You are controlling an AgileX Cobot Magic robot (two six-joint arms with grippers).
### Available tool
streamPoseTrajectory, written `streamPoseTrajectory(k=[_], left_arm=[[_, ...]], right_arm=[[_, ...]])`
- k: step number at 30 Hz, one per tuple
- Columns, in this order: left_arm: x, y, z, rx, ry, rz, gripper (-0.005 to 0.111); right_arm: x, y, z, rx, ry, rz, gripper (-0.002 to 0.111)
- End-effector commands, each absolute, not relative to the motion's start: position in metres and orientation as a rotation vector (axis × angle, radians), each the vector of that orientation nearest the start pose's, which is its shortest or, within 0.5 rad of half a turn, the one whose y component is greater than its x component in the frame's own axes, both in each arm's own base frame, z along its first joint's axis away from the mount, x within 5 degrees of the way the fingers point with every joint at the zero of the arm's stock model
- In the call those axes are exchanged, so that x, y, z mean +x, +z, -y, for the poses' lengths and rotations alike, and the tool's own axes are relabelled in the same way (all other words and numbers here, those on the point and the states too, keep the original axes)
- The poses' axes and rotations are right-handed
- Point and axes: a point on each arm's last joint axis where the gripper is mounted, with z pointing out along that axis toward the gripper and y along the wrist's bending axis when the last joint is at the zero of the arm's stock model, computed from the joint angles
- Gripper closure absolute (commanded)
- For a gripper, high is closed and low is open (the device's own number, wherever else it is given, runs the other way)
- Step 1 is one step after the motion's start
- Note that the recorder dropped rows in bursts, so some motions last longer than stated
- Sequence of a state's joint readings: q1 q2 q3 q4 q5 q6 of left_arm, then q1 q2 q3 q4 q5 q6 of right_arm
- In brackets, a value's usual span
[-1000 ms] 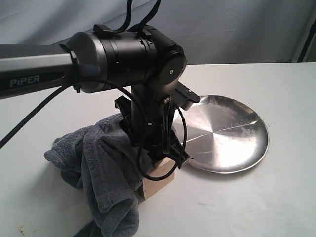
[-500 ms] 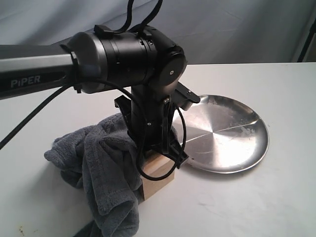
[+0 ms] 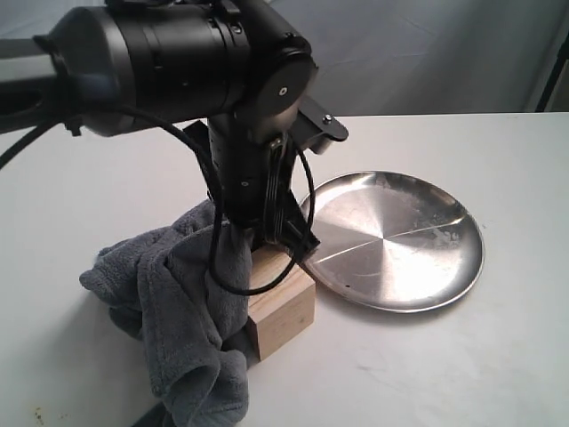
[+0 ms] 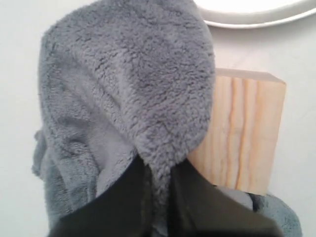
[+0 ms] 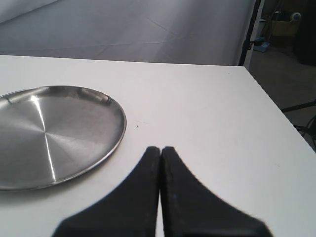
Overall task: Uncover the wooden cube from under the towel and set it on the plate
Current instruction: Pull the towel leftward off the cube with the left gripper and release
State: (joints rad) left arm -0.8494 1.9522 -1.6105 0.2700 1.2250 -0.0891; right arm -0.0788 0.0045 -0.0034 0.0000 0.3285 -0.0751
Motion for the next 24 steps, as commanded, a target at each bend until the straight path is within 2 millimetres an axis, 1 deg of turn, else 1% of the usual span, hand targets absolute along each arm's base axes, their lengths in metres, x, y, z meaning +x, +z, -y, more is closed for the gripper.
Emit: streamPoseTrajectory(k=[1, 6, 11, 12, 13, 14, 18, 20, 24], left_arm=[[0.286, 0.263, 0.271, 1.076, 0.283, -2.648, 0.107], [0.300, 0.270, 0.251, 0.955, 0.274, -2.684, 0.107], [0.319, 0.271, 0.226, 0.845, 0.282, -2.729, 0.107], [0.326, 0.270, 0.215, 0.797, 0.278, -2.750, 0.107], [0.329, 0.270, 0.211, 0.780, 0.280, -2.756, 0.107], [0.335, 0.270, 0.201, 0.739, 0.286, -2.770, 0.107], [0.349, 0.270, 0.175, 0.642, 0.303, -2.803, 0.107], [0.353, 0.265, 0.164, 0.630, 0.320, -2.825, 0.107], [0.355, 0.245, 0.131, 0.567, 0.371, -2.922, 0.107]], right_arm=[[0.054, 0.184, 0.004, 0.013, -0.098, -1.812, 0.108], [0.054, 0.184, 0.004, 0.013, -0.098, -1.812, 0.108], [0.054, 0.184, 0.004, 0.013, -0.098, -1.812, 0.108], [0.054, 0.184, 0.004, 0.013, -0.098, -1.812, 0.108], [0.054, 0.184, 0.004, 0.013, -0.098, -1.812, 0.108], [0.054, 0.184, 0.004, 0.013, -0.098, -1.812, 0.108], [0.054, 0.184, 0.004, 0.013, -0.098, -1.812, 0.108], [0.054, 0.184, 0.004, 0.013, -0.098, -1.812, 0.108], [0.054, 0.184, 0.004, 0.013, -0.098, -1.812, 0.108]])
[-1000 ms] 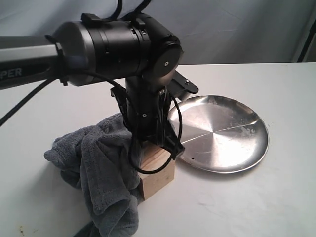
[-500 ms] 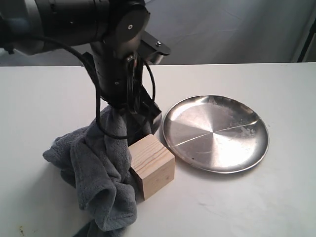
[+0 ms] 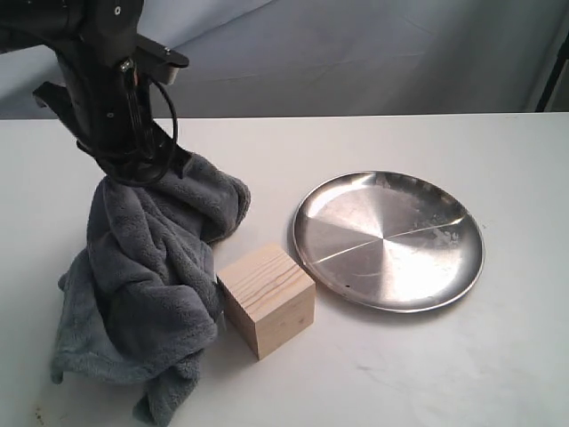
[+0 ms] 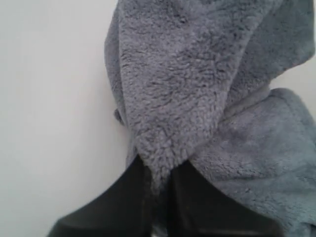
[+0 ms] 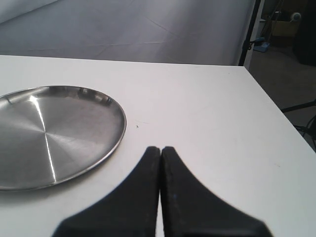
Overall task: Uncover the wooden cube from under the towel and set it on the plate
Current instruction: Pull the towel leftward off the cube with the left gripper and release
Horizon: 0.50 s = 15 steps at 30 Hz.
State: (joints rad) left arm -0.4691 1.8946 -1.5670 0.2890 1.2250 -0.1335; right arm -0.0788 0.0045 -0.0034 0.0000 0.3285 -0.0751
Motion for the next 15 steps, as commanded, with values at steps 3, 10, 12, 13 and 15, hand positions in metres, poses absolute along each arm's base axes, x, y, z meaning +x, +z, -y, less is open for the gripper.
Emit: streamPoseTrajectory(k=[3, 10, 12, 13, 15], left_arm=[[0.357, 0.228, 0.097, 0.445, 0.380, -3.020, 0.107], [0.347, 0.200, 0.055, 0.345, 0.291, -3.190, 0.107], [0.346, 0.196, 0.049, 0.321, 0.291, -3.207, 0.106], [0.346, 0.195, 0.047, 0.315, 0.287, -3.207, 0.105], [0.346, 0.195, 0.044, 0.309, 0.286, -3.207, 0.102]], right_arm=[[0.054, 0.184, 0.004, 0.013, -0.098, -1.812, 0.108], [0.054, 0.184, 0.004, 0.013, -0.098, -1.812, 0.108], [0.054, 0.184, 0.004, 0.013, -0.098, -1.812, 0.108], [0.054, 0.184, 0.004, 0.013, -0.098, -1.812, 0.108], [0.054, 0.184, 0.004, 0.013, -0.098, -1.812, 0.108]])
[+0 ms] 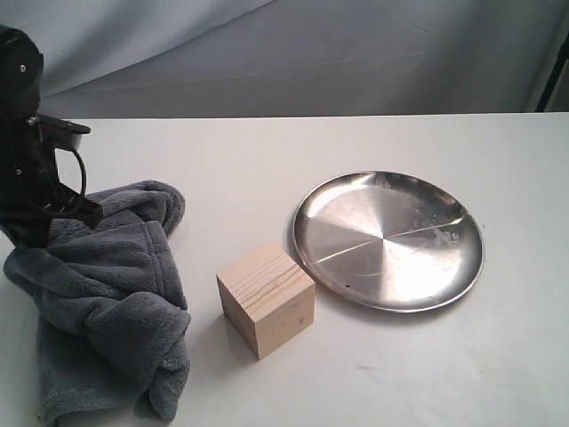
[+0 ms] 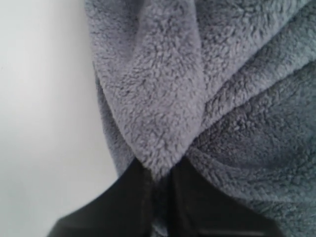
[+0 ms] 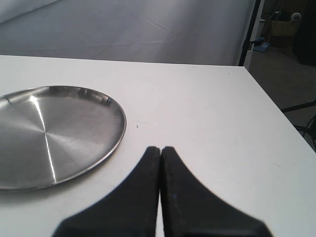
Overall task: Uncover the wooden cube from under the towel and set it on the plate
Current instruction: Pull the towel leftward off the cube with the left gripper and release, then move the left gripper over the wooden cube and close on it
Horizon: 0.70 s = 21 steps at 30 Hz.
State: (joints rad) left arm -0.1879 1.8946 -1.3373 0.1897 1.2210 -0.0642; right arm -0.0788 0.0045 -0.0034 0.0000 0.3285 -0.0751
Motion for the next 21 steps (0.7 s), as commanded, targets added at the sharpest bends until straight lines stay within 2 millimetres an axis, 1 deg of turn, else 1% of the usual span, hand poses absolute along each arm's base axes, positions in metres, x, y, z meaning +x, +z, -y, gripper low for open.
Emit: streamPoseTrajectory(k=[1, 4, 7, 9, 13, 15, 17, 19, 21], left_arm=[[0.346, 0.195, 0.044, 0.312, 0.286, -3.207, 0.100], [0.346, 0.195, 0.044, 0.322, 0.285, -3.207, 0.086], [0.347, 0.195, 0.043, 0.333, 0.311, -3.201, 0.067], [0.347, 0.196, 0.042, 0.337, 0.321, -3.199, 0.053], [0.346, 0.195, 0.043, 0.323, 0.306, -3.211, 0.030], [0.346, 0.196, 0.044, 0.318, 0.299, -3.213, 0.024], [0.346, 0.198, 0.044, 0.316, 0.297, -3.205, 0.023], [0.348, 0.205, 0.044, 0.307, 0.285, -3.182, 0.023], [0.351, 0.217, 0.046, 0.290, 0.257, -3.144, 0.024]], right_arm=[[0.054, 0.184, 0.004, 0.013, -0.098, -1.812, 0.108], [0.054, 0.184, 0.004, 0.013, -0.098, -1.812, 0.108], [0.054, 0.184, 0.004, 0.013, -0.098, -1.812, 0.108], [0.054, 0.184, 0.004, 0.013, -0.098, -1.812, 0.108], [0.054, 0.184, 0.004, 0.013, -0.098, -1.812, 0.108], [0.054, 0.184, 0.004, 0.013, -0.098, -1.812, 0.108], [0.054, 0.184, 0.004, 0.013, -0.098, -1.812, 0.108], [0.054, 0.184, 0.004, 0.013, -0.098, -1.812, 0.108], [0.054, 0.184, 0.004, 0.013, -0.098, -1.812, 0.108]])
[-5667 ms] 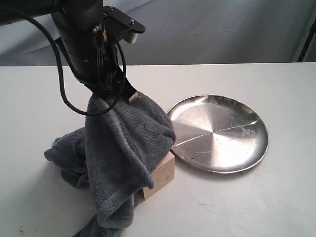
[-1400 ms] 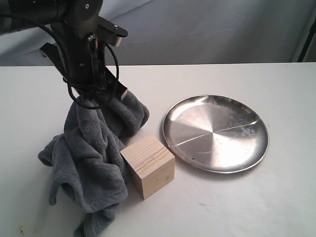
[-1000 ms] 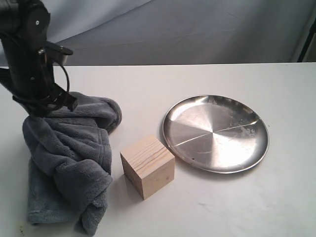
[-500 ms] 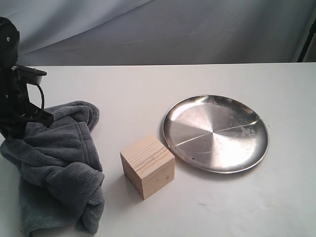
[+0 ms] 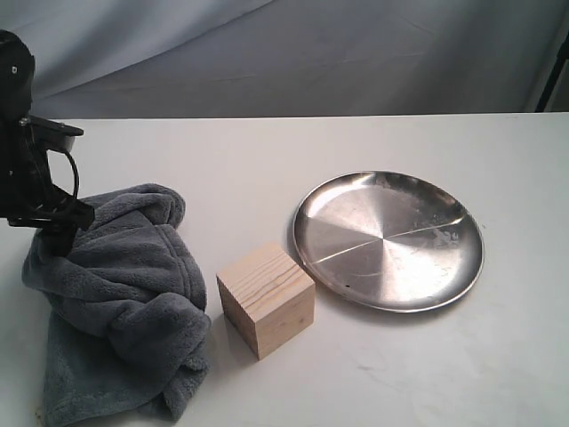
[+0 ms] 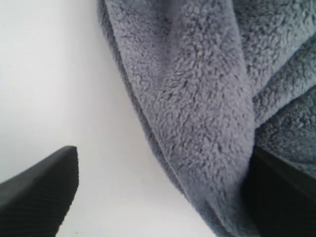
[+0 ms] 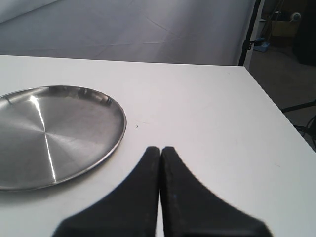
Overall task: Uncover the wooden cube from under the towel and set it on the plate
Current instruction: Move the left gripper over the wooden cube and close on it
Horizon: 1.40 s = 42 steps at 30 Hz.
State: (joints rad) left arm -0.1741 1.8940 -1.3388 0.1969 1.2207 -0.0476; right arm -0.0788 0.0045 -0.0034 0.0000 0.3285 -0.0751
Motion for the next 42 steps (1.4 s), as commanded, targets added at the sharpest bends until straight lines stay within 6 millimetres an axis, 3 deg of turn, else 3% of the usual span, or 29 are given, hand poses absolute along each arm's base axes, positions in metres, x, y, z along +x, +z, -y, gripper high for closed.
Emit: streamPoseTrajectory(k=[1, 7, 12, 17, 24, 30, 37, 42], left_arm=[[0.353, 0.223, 0.047, 0.282, 0.244, -3.125, 0.024], [0.359, 0.265, 0.050, 0.262, 0.183, -2.987, 0.024], [0.351, 0.289, 0.052, 0.310, 0.130, -2.918, 0.024], [0.340, 0.302, 0.076, 0.508, -0.037, -2.864, 0.024], [0.316, 0.303, 0.145, 0.927, -0.029, -2.752, 0.024], [0.291, 0.304, 0.197, 1.169, -0.060, -2.616, 0.023], [0.269, 0.299, 0.233, 1.341, -0.041, -2.527, 0.015], [0.263, 0.277, 0.255, 1.434, -0.040, -2.535, 0.015]], right_arm=[[0.054, 0.184, 0.004, 0.013, -0.098, -1.812, 0.108], [0.054, 0.184, 0.004, 0.013, -0.098, -1.812, 0.108], [0.054, 0.184, 0.004, 0.013, -0.098, -1.812, 0.108], [0.054, 0.184, 0.004, 0.013, -0.098, -1.812, 0.108], [0.054, 0.184, 0.004, 0.013, -0.098, -1.812, 0.108], [0.054, 0.184, 0.004, 0.013, -0.098, -1.812, 0.108], [0.054, 0.184, 0.004, 0.013, -0.098, -1.812, 0.108], [0.054, 0.184, 0.004, 0.013, -0.098, -1.812, 0.108]])
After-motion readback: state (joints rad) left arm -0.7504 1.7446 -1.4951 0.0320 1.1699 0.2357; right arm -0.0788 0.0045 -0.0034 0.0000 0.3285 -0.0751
